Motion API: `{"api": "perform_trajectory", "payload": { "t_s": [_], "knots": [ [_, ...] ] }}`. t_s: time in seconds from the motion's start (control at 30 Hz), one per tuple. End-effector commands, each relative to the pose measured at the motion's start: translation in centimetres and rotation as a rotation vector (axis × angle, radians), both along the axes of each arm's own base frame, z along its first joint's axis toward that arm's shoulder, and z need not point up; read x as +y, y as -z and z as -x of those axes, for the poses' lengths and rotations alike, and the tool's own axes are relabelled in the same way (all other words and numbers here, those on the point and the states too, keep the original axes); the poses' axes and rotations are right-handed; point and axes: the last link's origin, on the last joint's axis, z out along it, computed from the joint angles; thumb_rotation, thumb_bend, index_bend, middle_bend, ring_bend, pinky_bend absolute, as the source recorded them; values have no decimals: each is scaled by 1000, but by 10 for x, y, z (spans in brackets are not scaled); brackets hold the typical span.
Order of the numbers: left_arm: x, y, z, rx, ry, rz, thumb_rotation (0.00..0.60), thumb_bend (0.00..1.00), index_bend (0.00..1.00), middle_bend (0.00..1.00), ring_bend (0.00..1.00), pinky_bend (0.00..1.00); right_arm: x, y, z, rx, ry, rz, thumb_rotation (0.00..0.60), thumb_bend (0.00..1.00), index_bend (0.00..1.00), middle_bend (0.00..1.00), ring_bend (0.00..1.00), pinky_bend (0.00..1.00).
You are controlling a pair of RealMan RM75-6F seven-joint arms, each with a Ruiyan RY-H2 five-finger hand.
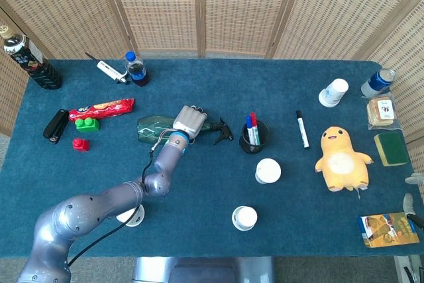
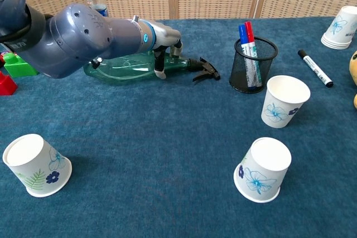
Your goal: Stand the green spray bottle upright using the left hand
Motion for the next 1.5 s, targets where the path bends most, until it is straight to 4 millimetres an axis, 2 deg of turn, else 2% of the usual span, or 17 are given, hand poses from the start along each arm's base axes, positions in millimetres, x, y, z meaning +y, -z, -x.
{"api": "perform_trajectory", "payload": {
  "t_s": [0.03, 0.1, 0.17, 0.3, 0.33, 0.4, 0.5, 0.6, 0.73, 0.87, 0.97, 1.17, 1.27, 1.4, 1.5],
  "knots": [
    [1, -1, 2, -3, -1, -13, 600, 345, 460, 415, 413, 564, 1, -2, -1, 1, 0, 8, 600, 517, 404, 368, 217, 274],
    [3, -4, 3, -16, -4, -27, 600, 353, 506, 465, 471, 615, 0, -2, -2, 1, -5, 12, 600, 516, 405, 368, 217, 276],
    [4, -7, 4, -36, -5, -44, 600, 359, 534, 506, 518, 618, 0, -2, -4, 0, -11, 13, 600, 518, 405, 368, 217, 278],
    [8, -19, 6, -118, -30, -62, 600, 364, 543, 522, 546, 474, -2, -1, -6, -3, -23, 12, 600, 516, 405, 368, 217, 278],
    [9, -23, 6, -151, -40, -64, 600, 364, 537, 517, 546, 470, -3, -1, -6, -3, -26, 12, 600, 516, 405, 368, 217, 278],
    [11, -36, 6, -251, -66, -75, 600, 363, 525, 510, 545, 467, -4, 0, -7, -4, -30, 9, 600, 517, 405, 368, 217, 278],
    [13, -56, 8, -394, -76, -108, 600, 362, 505, 506, 543, 373, -6, 2, -8, -5, -37, 3, 600, 517, 404, 368, 217, 278],
    [10, -79, 11, -578, -86, -129, 600, 362, 492, 505, 541, 370, -8, 4, -10, -6, -46, -2, 600, 517, 405, 368, 217, 278],
    [3, -105, 17, -805, -92, -145, 600, 362, 489, 503, 537, 313, -9, 6, -12, -5, -55, -5, 600, 517, 405, 368, 217, 278],
    [-8, -129, 26, -1065, -108, -152, 600, 362, 489, 498, 528, 354, -11, 7, -14, -4, -62, -7, 600, 518, 404, 368, 217, 278],
    [-17, -134, 36, -1185, -134, -125, 600, 362, 489, 492, 509, 378, -13, 9, -15, -5, -65, -11, 600, 517, 405, 368, 217, 278],
    [-27, -131, 53, -1316, -165, -79, 600, 362, 478, 479, 490, 322, -17, 12, -18, -5, -76, -23, 600, 516, 405, 368, 220, 278],
    [-30, -128, 61, -1361, -169, -56, 600, 362, 462, 465, 463, 263, -18, 12, -20, -5, -78, -24, 600, 518, 405, 368, 224, 278],
    [-33, -123, 70, -1412, -155, -39, 600, 363, 451, 446, 426, 488, -17, 13, -21, -8, -76, -25, 600, 517, 404, 368, 228, 278],
    [-32, -120, 75, -1438, -143, -30, 600, 361, 450, 440, 421, 476, -17, 14, -21, -11, -74, -25, 600, 516, 404, 368, 230, 278]
  ]
}}
